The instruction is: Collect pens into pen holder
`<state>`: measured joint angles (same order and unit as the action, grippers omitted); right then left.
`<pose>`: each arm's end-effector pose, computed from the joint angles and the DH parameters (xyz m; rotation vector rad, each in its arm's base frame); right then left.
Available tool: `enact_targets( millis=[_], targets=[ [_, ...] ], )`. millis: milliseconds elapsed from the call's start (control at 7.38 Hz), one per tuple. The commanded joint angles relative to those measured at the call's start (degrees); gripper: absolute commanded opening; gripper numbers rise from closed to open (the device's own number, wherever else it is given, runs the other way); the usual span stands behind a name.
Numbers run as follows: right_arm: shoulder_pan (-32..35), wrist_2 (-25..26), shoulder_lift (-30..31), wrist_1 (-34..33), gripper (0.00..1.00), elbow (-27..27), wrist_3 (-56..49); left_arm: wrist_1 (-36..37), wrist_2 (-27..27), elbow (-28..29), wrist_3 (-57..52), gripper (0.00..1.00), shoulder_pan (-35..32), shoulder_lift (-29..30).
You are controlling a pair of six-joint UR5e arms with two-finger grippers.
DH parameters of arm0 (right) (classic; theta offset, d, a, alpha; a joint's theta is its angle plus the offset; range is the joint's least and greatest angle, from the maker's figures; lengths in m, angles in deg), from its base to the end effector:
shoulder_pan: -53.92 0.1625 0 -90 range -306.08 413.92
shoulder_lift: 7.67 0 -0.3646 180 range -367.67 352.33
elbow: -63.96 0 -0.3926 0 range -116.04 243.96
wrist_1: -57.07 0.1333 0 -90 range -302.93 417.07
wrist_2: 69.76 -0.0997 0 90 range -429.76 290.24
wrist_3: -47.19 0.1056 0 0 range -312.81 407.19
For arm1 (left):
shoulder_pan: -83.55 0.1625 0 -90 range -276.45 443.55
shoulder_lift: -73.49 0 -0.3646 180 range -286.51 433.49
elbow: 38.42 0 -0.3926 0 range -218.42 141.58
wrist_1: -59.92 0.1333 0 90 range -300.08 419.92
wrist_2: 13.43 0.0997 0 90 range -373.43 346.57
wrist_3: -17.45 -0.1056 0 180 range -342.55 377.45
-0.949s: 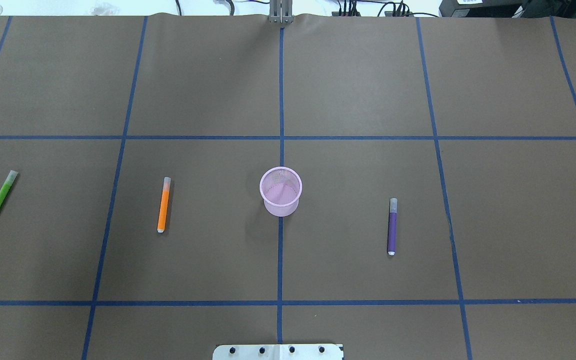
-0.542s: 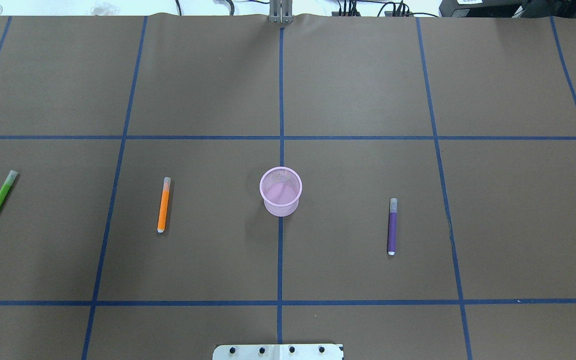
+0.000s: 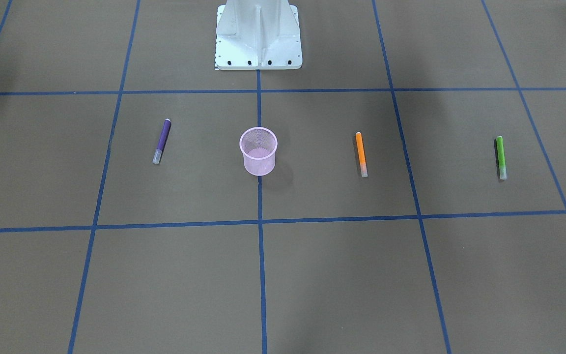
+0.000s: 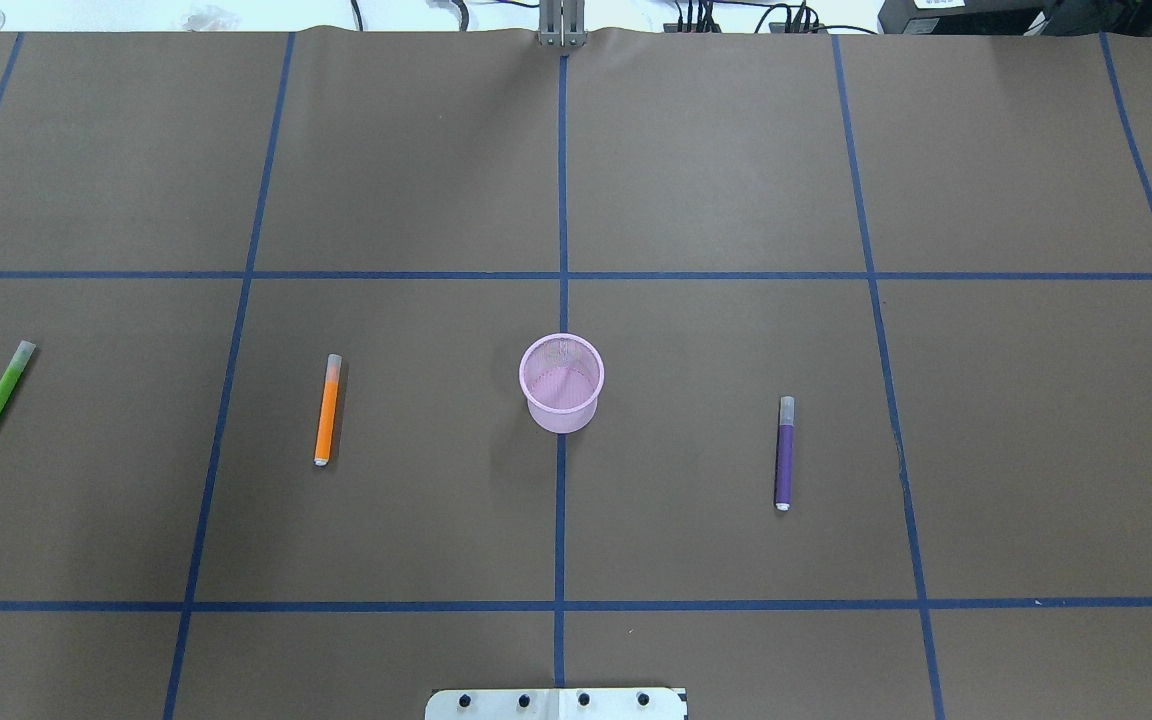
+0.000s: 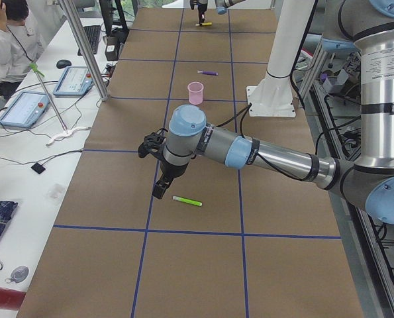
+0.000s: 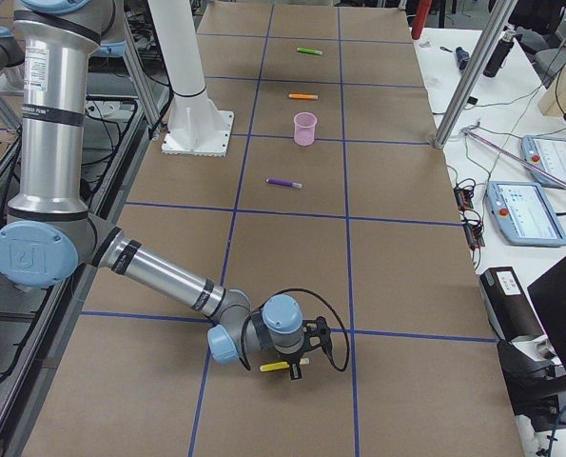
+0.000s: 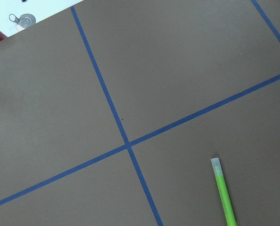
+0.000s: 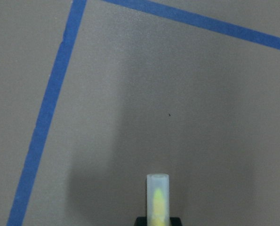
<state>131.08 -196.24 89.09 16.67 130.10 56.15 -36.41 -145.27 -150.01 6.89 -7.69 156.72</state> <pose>-0.0239 -0.4221 0.7724 0.1951 -0.6804 -0.1703 -0.0728 -0.4565 0.4615 0.4261 0.6837 0.2885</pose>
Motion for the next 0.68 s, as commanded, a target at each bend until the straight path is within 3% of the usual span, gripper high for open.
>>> enact_targets(
  millis=[0, 136, 542],
  targets=[
    [0.0, 0.0, -0.1, 0.3, 0.14, -0.3, 0.0, 0.0, 0.0, 0.0, -0.1, 1.00, 0.0, -0.1],
    [0.0, 0.0, -0.2, 0.6, 0.00, 0.0, 0.0, 0.0, 0.0, 0.0, -0.1, 1.00, 0.0, -0.1],
    [0.2, -0.3, -0.3, 0.5, 0.00, 3.3, 0.3, 0.0, 0.0, 0.1, -0.1, 1.00, 0.0, -0.1]
  ],
)
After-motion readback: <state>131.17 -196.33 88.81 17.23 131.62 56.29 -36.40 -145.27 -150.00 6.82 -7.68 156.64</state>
